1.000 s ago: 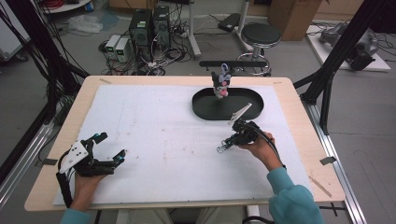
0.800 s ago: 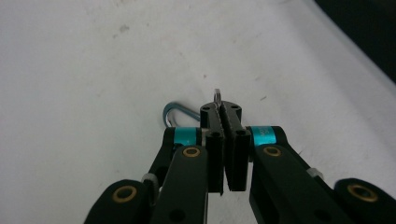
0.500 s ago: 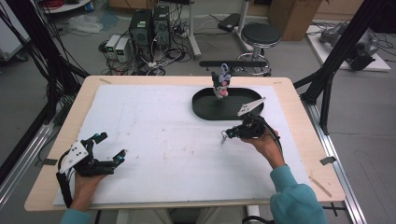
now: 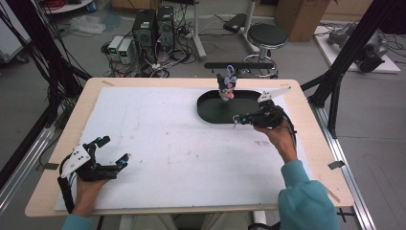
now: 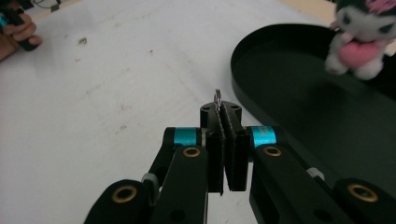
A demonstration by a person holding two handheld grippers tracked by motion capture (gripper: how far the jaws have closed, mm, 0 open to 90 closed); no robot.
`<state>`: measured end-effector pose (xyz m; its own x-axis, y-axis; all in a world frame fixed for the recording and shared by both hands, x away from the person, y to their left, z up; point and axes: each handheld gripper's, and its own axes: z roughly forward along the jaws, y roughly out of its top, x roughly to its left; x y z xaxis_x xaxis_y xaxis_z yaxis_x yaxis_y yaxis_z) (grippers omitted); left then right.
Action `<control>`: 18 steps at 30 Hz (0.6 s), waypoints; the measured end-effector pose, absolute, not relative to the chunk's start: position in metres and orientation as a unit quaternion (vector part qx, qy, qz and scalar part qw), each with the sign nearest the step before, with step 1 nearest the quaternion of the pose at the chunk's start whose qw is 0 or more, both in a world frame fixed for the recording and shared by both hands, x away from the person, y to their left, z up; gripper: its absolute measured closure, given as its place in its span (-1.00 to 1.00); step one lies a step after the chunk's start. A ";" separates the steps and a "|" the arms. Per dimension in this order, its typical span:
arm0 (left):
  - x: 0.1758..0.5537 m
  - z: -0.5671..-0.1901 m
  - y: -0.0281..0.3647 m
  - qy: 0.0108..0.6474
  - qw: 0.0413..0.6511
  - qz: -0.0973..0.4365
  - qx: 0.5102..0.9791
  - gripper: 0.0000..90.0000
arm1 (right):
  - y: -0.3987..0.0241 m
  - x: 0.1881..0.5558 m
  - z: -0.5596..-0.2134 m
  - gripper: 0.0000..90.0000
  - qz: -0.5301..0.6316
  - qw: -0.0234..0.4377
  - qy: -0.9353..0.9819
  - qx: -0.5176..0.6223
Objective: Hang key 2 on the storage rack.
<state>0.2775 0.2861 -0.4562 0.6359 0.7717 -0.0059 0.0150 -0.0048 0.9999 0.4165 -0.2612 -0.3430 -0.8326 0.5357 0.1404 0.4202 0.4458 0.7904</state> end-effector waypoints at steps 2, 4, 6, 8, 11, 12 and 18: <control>0.278 -0.456 0.286 0.307 0.636 0.297 0.642 -0.96 | -0.263 0.420 -0.335 0.98 0.447 0.075 0.845 0.285; 0.278 -0.456 0.286 0.307 0.636 0.297 0.642 -0.96 | -0.264 0.425 -0.327 0.98 0.450 0.083 0.842 0.286; 0.278 -0.456 0.286 0.307 0.636 0.297 0.642 -0.96 | -0.265 0.429 -0.320 0.98 0.452 0.087 0.840 0.287; 0.278 -0.456 0.286 0.306 0.636 0.297 0.643 -0.96 | -0.266 0.433 -0.312 0.98 0.453 0.095 0.838 0.287; 0.277 -0.456 0.286 0.305 0.636 0.297 0.644 -0.96 | -0.268 0.440 -0.304 0.98 0.451 0.104 0.837 0.291; 0.277 -0.456 0.286 0.305 0.636 0.297 0.644 -0.96 | -0.269 0.441 -0.301 0.98 0.454 0.105 0.835 0.291; 0.277 -0.456 0.286 0.305 0.636 0.296 0.644 -0.96 | -0.274 0.453 -0.288 0.98 0.449 0.119 0.834 0.298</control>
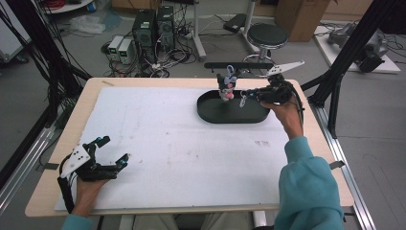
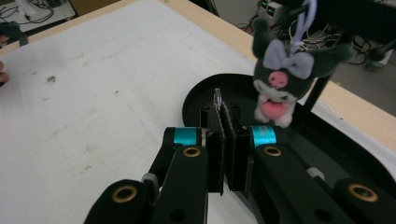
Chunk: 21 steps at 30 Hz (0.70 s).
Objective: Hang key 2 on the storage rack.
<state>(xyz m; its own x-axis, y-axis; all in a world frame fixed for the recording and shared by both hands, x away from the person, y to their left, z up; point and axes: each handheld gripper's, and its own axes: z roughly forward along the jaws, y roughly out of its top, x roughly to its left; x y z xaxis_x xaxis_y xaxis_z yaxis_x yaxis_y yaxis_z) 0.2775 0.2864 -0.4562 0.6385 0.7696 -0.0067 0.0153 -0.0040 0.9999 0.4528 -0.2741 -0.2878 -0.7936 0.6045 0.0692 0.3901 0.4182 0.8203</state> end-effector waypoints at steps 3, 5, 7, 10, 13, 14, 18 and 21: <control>0.277 -0.456 0.286 0.305 0.637 0.297 0.643 -0.96 | -0.277 0.459 -0.282 0.98 0.445 0.124 0.834 0.303; 0.277 -0.456 0.286 0.304 0.637 0.298 0.642 -0.96 | -0.278 0.463 -0.278 0.98 0.443 0.128 0.833 0.305; 0.277 -0.456 0.286 0.306 0.637 0.297 0.642 -0.96 | -0.278 0.466 -0.275 0.98 0.445 0.130 0.831 0.306; 0.277 -0.456 0.286 0.306 0.637 0.297 0.642 -0.96 | -0.279 0.471 -0.269 0.98 0.443 0.133 0.831 0.308; 0.277 -0.456 0.286 0.306 0.638 0.297 0.641 -0.96 | -0.279 0.477 -0.265 0.98 0.443 0.142 0.831 0.305; 0.277 -0.456 0.287 0.306 0.638 0.297 0.642 -0.96 | -0.279 0.478 -0.264 0.98 0.441 0.141 0.831 0.308; 0.277 -0.456 0.287 0.306 0.638 0.297 0.641 -0.96 | -0.280 0.485 -0.257 0.98 0.431 0.145 0.834 0.311; 0.277 -0.457 0.286 0.306 0.639 0.298 0.639 -0.96 | -0.281 0.490 -0.253 0.98 0.434 0.147 0.833 0.309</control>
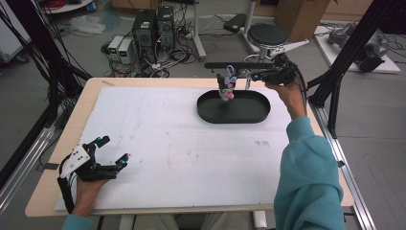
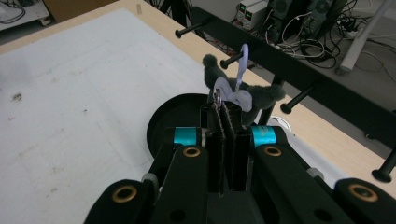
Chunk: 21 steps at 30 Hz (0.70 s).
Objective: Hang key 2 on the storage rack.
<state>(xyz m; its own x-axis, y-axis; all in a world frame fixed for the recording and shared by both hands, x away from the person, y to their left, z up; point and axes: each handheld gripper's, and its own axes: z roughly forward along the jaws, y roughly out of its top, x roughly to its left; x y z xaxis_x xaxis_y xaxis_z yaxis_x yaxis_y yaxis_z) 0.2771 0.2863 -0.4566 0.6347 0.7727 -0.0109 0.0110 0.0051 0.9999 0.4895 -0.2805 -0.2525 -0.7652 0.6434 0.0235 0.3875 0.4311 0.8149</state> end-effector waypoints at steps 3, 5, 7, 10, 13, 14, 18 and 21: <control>0.277 -0.457 0.286 0.307 0.640 0.298 0.638 -0.96 | -0.279 0.496 -0.248 0.98 0.420 0.147 0.840 0.312; 0.277 -0.457 0.287 0.308 0.640 0.299 0.638 -0.96 | -0.278 0.500 -0.244 0.98 0.418 0.150 0.841 0.309; 0.277 -0.457 0.286 0.309 0.640 0.299 0.637 -0.96 | -0.277 0.504 -0.242 0.98 0.410 0.152 0.844 0.310; 0.277 -0.457 0.286 0.309 0.639 0.299 0.637 -0.96 | -0.275 0.510 -0.240 0.98 0.405 0.149 0.847 0.310; 0.277 -0.457 0.286 0.308 0.640 0.299 0.637 -0.96 | -0.274 0.516 -0.238 0.98 0.400 0.152 0.850 0.308; 0.277 -0.457 0.286 0.309 0.640 0.300 0.637 -0.96 | -0.274 0.517 -0.239 0.98 0.398 0.151 0.850 0.309; 0.277 -0.457 0.286 0.308 0.641 0.300 0.636 -0.96 | -0.275 0.523 -0.243 0.98 0.390 0.147 0.853 0.313; 0.277 -0.457 0.286 0.308 0.641 0.300 0.636 -0.96 | -0.275 0.526 -0.247 0.98 0.384 0.145 0.856 0.315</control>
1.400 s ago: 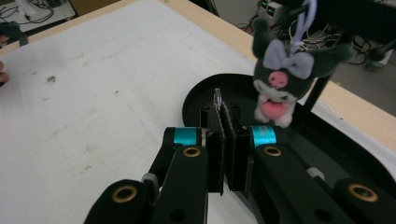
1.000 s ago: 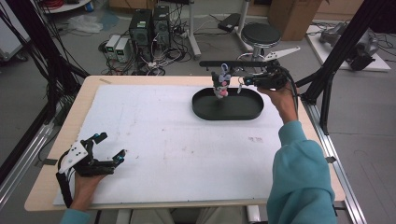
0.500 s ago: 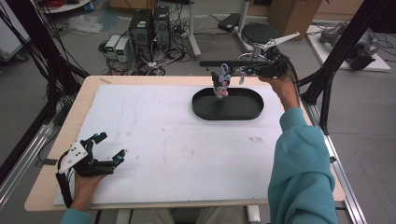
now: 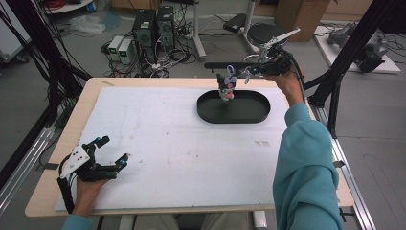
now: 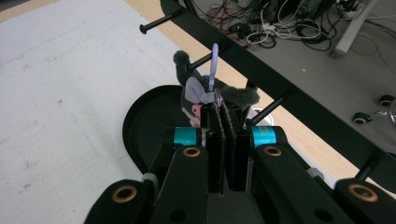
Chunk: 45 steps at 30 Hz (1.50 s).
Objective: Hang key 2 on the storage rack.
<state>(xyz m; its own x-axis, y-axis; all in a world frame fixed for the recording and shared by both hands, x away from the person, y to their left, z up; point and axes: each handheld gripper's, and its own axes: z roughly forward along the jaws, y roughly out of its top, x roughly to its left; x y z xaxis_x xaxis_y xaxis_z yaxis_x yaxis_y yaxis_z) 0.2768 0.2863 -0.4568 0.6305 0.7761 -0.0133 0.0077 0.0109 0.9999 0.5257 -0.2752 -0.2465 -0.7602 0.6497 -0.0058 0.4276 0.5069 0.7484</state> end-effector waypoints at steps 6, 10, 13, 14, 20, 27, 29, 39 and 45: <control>0.277 -0.457 0.286 0.308 0.640 0.299 0.637 -0.96 | -0.276 0.529 -0.250 0.98 0.374 0.147 0.860 0.315; 0.277 -0.457 0.286 0.307 0.640 0.300 0.637 -0.96 | -0.277 0.533 -0.253 0.98 0.368 0.150 0.862 0.315; 0.277 -0.457 0.286 0.308 0.641 0.301 0.636 -0.96 | -0.277 0.535 -0.254 0.98 0.362 0.153 0.865 0.314; 0.277 -0.457 0.286 0.307 0.641 0.301 0.636 -0.96 | -0.277 0.536 -0.255 0.98 0.362 0.153 0.865 0.312; 0.276 -0.457 0.286 0.308 0.640 0.301 0.636 -0.96 | -0.279 0.539 -0.258 0.98 0.358 0.156 0.866 0.310; 0.277 -0.457 0.286 0.308 0.641 0.300 0.636 -0.96 | -0.280 0.541 -0.260 0.98 0.356 0.156 0.865 0.317; 0.277 -0.457 0.286 0.308 0.641 0.300 0.636 -0.96 | -0.281 0.542 -0.261 0.98 0.354 0.157 0.865 0.318; 0.276 -0.457 0.286 0.308 0.641 0.300 0.636 -0.96 | -0.283 0.545 -0.264 0.98 0.355 0.158 0.863 0.323; 0.277 -0.457 0.287 0.307 0.641 0.300 0.637 -0.96 | -0.283 0.547 -0.265 0.98 0.351 0.170 0.865 0.316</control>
